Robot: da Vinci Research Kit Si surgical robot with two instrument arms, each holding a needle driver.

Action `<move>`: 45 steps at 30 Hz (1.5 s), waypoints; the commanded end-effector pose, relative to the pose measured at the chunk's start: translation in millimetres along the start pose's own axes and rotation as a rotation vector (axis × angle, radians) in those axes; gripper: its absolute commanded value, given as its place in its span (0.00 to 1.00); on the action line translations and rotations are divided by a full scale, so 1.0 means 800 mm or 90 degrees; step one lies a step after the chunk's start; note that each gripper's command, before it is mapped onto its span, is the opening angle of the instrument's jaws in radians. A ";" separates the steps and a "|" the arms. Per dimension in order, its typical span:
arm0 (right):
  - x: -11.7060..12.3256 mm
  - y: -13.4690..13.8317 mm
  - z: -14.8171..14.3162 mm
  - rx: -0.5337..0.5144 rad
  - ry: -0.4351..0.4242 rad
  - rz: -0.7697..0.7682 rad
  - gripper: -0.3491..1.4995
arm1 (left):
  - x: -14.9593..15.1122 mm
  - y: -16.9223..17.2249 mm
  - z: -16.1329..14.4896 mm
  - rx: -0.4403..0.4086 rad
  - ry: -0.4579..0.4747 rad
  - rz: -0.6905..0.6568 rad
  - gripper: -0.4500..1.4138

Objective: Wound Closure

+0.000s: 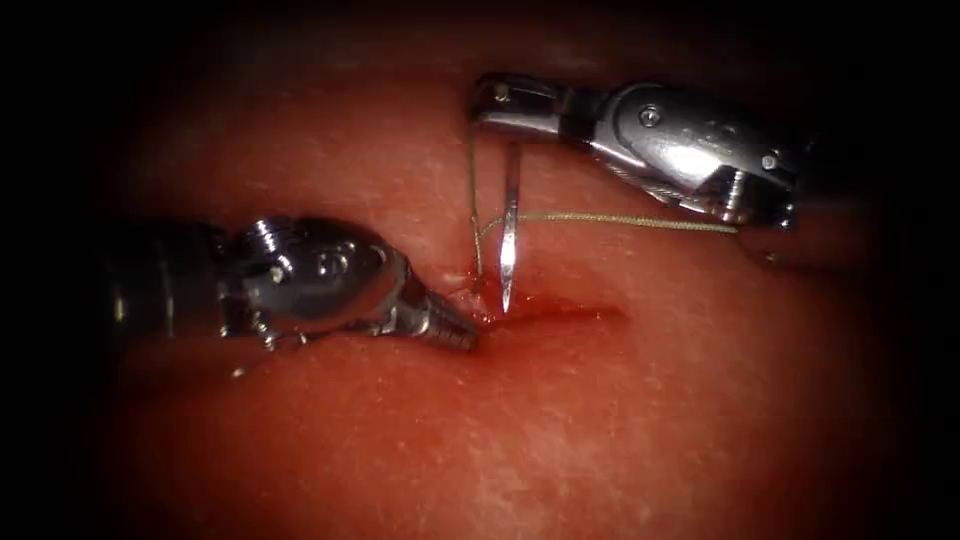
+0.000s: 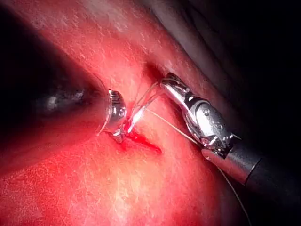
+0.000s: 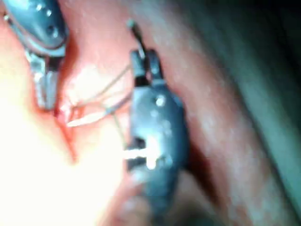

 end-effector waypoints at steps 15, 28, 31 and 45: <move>-0.0009 -0.0034 0.0017 -0.003 0.003 0.007 0.00 | -0.0010 0.0017 -0.0014 -0.010 0.001 0.004 0.05; -0.0017 -0.0042 0.0003 -0.001 -0.024 0.078 0.00 | -0.0019 0.0054 -0.0016 -0.012 0.001 0.007 0.05; -0.0017 -0.0040 0.0000 0.002 -0.033 0.085 0.00 | -0.0014 0.0064 -0.0016 -0.013 0.002 0.005 0.05; -0.0023 -0.0033 -0.0005 0.008 -0.058 0.090 0.00 | 0.0006 0.0078 -0.0001 -0.009 0.005 0.001 0.05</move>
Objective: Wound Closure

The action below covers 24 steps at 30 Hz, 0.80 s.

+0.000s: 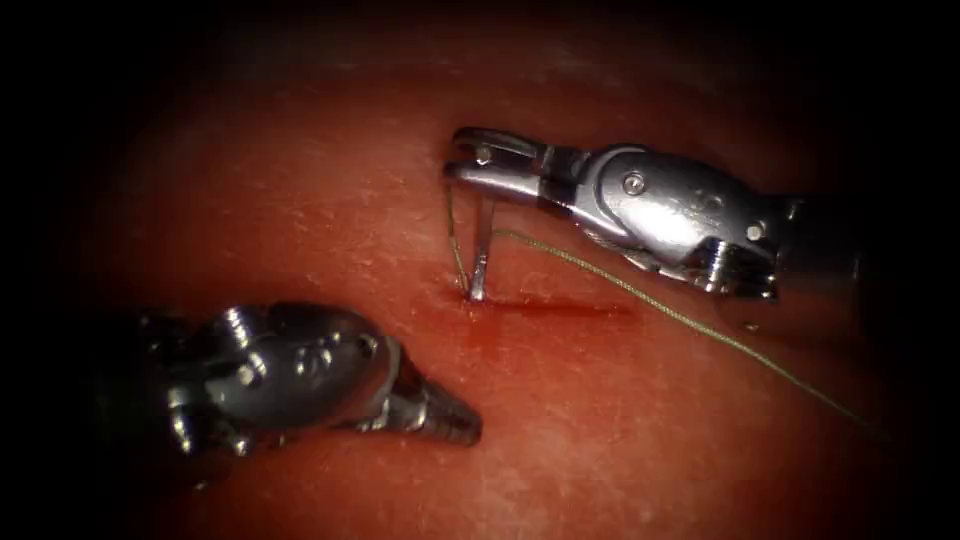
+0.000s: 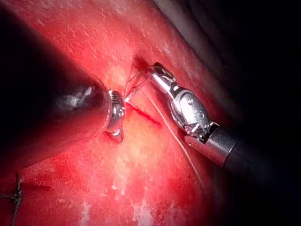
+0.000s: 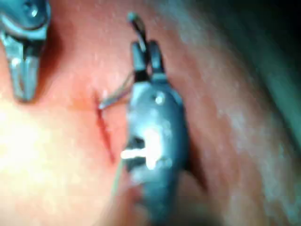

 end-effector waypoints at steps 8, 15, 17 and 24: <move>-0.0014 0.0003 0.0010 0.018 -0.008 0.022 0.00 | -0.0012 -0.0022 0.0020 0.007 -0.002 0.006 0.05; -0.0014 0.0003 0.0011 0.017 -0.007 0.093 0.00 | -0.0025 -0.0034 0.0032 0.007 -0.002 0.012 0.05; -0.0014 0.0003 0.0011 0.017 -0.006 0.108 0.00 | -0.0028 -0.0035 0.0033 0.006 -0.004 0.017 0.05; -0.0015 0.0003 0.0010 0.022 -0.023 0.130 0.00 | -0.0035 -0.0037 0.0033 0.006 -0.005 0.020 0.05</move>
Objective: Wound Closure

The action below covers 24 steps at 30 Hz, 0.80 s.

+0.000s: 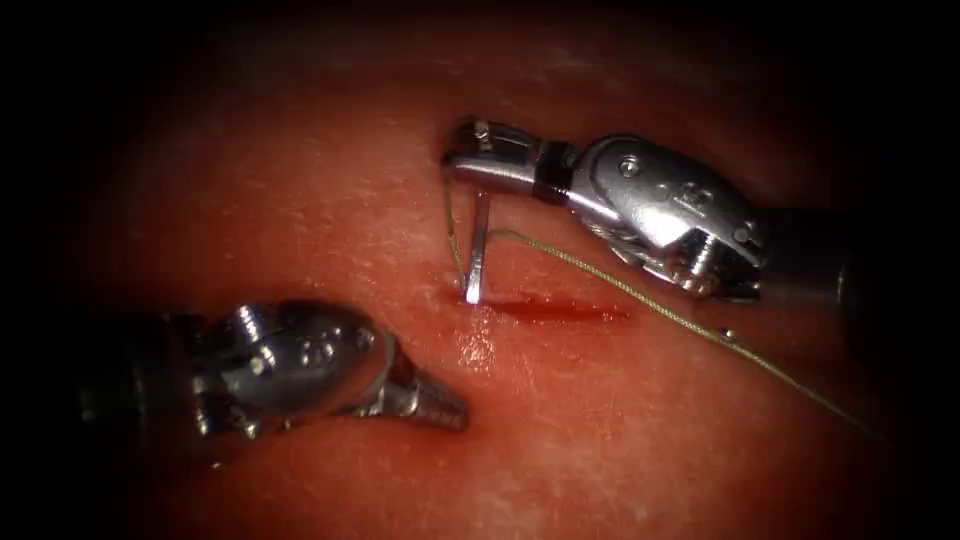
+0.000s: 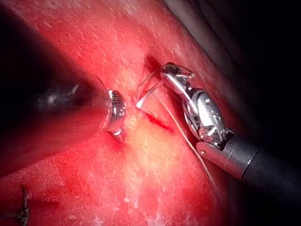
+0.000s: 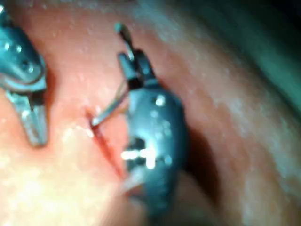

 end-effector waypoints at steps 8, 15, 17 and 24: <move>-0.0005 0.0002 0.0010 0.005 -0.007 0.054 0.00 | -0.0004 -0.0004 0.0017 0.002 -0.001 0.002 0.05; -0.0005 0.0000 0.0010 0.006 -0.008 0.114 0.00 | -0.0004 -0.0003 0.0019 0.000 -0.001 0.002 0.05; -0.0006 -0.0001 0.0010 0.006 -0.009 0.132 0.00 | -0.0004 -0.0003 0.0019 0.000 -0.001 0.002 0.05; -0.0013 -0.0011 0.0011 0.016 -0.034 0.175 0.00 | -0.0008 -0.0005 0.0015 -0.002 -0.002 0.004 0.05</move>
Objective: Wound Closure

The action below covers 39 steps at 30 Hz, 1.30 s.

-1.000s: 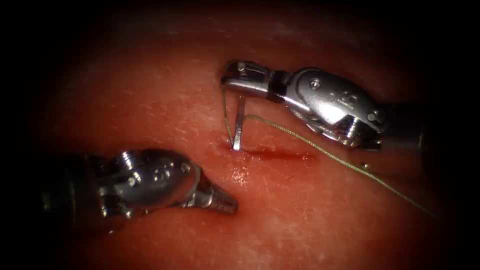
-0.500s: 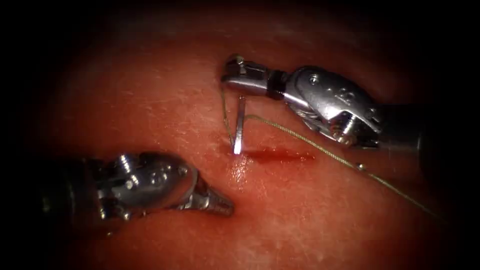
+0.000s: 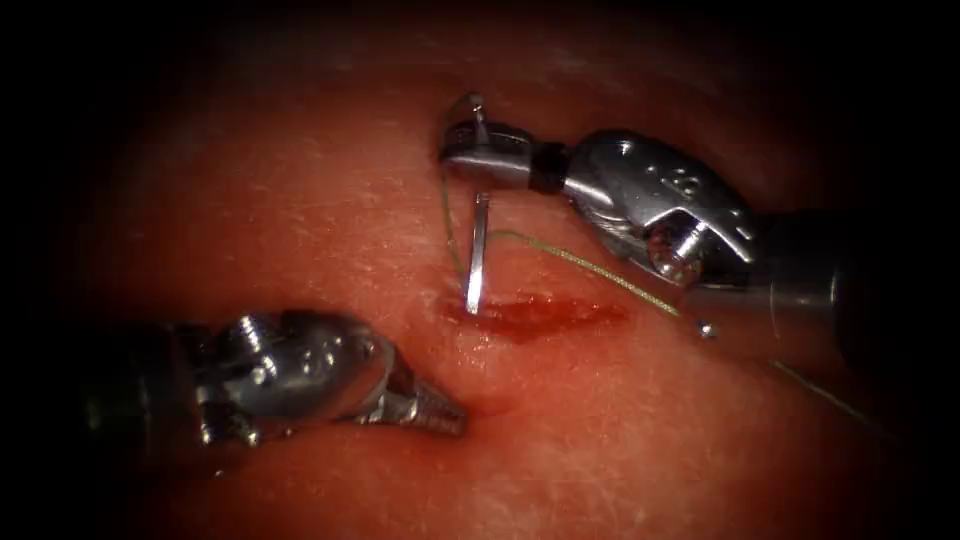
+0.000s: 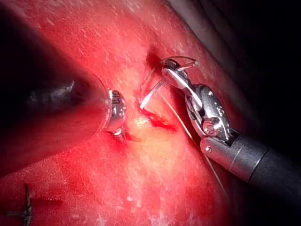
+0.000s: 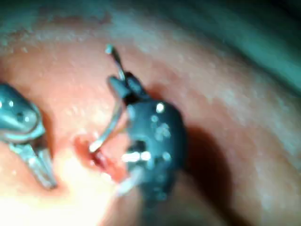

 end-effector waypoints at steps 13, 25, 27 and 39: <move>-0.0004 0.0005 0.0011 0.015 0.002 0.113 0.00 | -0.0006 -0.0006 0.0008 -0.004 -0.001 0.003 0.05; 0.0012 0.0009 0.0004 0.020 0.025 0.118 0.00 | -0.0009 -0.0008 0.0018 0.000 -0.002 0.001 0.05; 0.0012 0.0010 0.0003 0.020 0.025 0.119 0.00 | -0.0009 -0.0009 0.0018 0.000 -0.002 0.001 0.05; -0.0001 0.0001 0.0006 0.027 0.012 0.167 0.00 | -0.0016 -0.0018 0.0018 0.000 -0.004 0.001 0.05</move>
